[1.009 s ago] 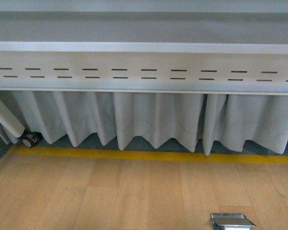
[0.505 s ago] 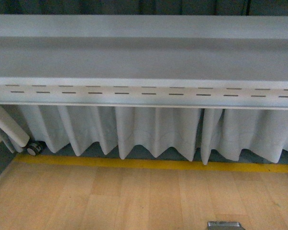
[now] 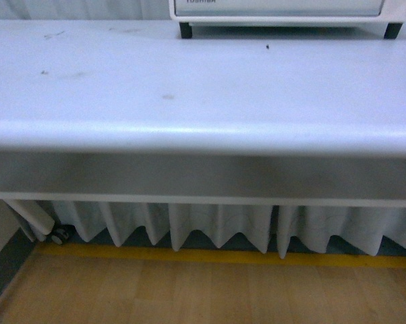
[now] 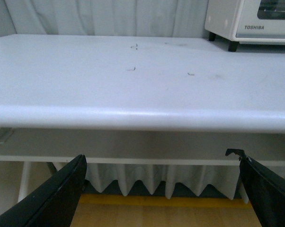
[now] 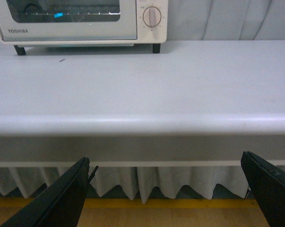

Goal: Open oven

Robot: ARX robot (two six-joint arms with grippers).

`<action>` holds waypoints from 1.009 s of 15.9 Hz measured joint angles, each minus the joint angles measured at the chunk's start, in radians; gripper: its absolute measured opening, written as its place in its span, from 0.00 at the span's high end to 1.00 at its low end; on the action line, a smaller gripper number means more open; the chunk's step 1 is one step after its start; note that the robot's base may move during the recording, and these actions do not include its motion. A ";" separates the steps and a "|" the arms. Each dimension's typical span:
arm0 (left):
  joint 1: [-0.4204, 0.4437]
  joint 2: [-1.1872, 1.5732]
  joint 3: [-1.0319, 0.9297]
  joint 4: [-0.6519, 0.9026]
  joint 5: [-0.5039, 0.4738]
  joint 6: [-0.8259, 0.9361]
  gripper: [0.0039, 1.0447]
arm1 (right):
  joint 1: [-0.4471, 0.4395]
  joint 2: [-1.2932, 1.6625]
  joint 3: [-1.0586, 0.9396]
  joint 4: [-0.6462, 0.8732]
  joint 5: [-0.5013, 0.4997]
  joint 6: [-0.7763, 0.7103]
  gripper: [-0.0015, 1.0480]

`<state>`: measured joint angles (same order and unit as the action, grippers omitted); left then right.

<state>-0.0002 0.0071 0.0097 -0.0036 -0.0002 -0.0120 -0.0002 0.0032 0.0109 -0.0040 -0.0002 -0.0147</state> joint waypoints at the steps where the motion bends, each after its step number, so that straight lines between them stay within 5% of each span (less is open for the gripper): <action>1: 0.000 0.000 0.000 0.000 -0.001 0.001 0.06 | 0.000 0.000 0.000 0.000 0.000 0.000 0.06; 16: 0.000 0.000 0.000 0.001 0.000 0.002 0.06 | 0.000 0.000 0.000 -0.001 0.000 0.000 0.06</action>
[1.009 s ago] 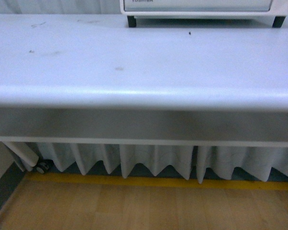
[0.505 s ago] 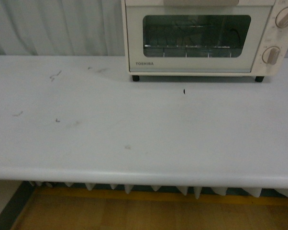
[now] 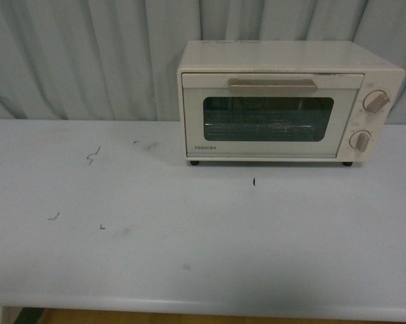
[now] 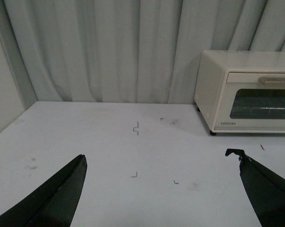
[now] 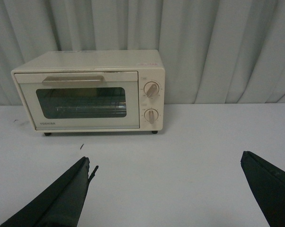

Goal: Open oven

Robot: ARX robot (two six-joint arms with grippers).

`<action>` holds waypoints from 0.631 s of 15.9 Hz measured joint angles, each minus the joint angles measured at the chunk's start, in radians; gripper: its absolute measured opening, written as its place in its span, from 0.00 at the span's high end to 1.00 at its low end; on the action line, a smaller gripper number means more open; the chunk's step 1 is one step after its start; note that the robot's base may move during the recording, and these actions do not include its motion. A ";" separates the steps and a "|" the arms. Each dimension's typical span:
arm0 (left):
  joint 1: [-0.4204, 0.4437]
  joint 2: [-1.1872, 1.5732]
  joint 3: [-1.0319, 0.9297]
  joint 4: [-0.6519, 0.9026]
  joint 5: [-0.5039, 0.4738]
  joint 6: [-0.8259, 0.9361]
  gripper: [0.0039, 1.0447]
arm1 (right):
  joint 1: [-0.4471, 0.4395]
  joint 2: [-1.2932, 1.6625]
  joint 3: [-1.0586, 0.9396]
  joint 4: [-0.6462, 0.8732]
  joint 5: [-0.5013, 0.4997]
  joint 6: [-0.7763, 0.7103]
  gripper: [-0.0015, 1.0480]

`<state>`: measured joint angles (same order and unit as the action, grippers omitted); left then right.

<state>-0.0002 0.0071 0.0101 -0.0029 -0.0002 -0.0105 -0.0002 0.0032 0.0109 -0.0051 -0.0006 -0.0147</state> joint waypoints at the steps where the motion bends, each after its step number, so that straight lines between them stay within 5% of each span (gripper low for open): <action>1: 0.000 0.000 0.000 0.000 0.000 0.000 0.06 | 0.000 0.000 0.000 0.000 0.000 0.000 0.06; 10: 0.000 0.000 0.000 -0.001 0.000 0.000 0.06 | 0.000 0.000 0.000 0.001 0.001 0.000 0.06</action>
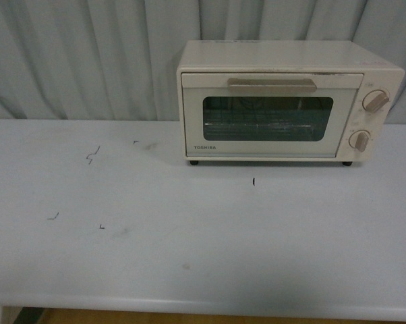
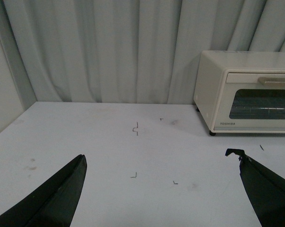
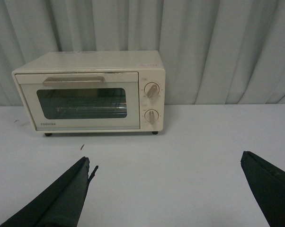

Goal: Open oven

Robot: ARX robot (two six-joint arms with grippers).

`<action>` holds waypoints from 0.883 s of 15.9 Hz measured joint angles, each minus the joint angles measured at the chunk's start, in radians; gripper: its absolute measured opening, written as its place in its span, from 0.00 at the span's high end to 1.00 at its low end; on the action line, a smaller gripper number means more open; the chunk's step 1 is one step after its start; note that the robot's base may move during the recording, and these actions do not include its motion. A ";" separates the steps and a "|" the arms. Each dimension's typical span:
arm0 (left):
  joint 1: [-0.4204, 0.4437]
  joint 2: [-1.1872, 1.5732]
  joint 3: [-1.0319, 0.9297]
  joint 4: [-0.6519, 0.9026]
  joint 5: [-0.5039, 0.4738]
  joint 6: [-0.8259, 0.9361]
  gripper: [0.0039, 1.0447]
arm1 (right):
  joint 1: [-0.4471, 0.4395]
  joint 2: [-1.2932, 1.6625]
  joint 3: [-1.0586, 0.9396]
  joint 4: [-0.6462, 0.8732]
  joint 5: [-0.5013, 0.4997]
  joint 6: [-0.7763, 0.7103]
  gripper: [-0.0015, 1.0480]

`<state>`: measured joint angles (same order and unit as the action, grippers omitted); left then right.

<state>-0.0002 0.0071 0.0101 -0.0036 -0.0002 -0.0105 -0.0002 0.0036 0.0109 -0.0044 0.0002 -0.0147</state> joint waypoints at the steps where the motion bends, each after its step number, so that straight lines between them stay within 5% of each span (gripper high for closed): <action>1: 0.000 0.000 0.000 0.000 0.000 0.000 0.06 | 0.000 0.000 0.000 0.000 0.000 0.000 0.06; 14: 0.000 0.000 0.000 0.000 0.000 0.000 0.06 | 0.000 0.000 0.000 0.000 0.000 0.000 0.06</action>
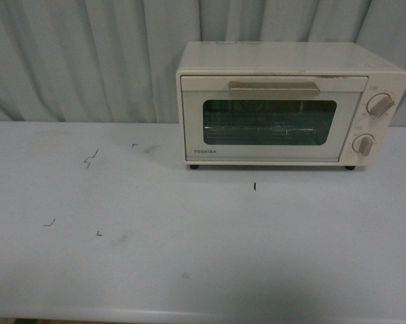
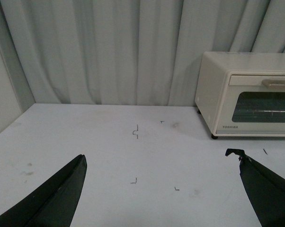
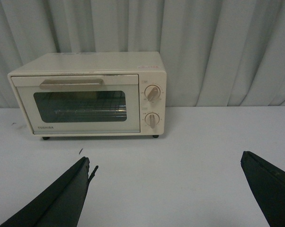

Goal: Open oven

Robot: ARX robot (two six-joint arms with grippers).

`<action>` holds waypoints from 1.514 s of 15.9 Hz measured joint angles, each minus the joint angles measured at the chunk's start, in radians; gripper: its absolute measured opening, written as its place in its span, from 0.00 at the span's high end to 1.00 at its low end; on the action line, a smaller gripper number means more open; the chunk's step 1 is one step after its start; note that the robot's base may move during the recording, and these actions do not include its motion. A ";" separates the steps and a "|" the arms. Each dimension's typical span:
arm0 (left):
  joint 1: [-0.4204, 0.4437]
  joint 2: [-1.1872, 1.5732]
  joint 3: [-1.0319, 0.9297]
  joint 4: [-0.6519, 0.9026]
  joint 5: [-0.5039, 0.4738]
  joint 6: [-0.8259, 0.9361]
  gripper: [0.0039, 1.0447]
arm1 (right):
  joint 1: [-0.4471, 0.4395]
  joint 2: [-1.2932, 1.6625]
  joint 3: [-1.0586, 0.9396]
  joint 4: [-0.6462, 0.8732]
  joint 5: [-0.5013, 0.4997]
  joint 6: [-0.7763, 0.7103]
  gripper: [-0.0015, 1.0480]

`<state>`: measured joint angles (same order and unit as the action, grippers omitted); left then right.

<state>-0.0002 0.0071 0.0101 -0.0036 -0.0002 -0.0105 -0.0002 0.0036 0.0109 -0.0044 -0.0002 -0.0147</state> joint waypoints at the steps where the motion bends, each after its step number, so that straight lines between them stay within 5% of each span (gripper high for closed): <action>1: 0.000 0.000 0.000 0.000 0.000 0.000 0.06 | 0.000 0.000 0.000 0.000 0.000 0.000 0.06; 21: 0.000 0.001 0.000 -0.006 0.002 -0.001 0.06 | 0.000 0.000 0.000 0.001 0.000 0.000 0.06; 24: -0.005 0.110 0.094 -0.249 0.054 -0.051 0.06 | 0.000 0.000 0.000 0.001 0.000 0.000 0.06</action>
<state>-0.0048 0.1169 0.1043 -0.2527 0.0540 -0.0616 -0.0002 0.0036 0.0109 -0.0036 -0.0002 -0.0147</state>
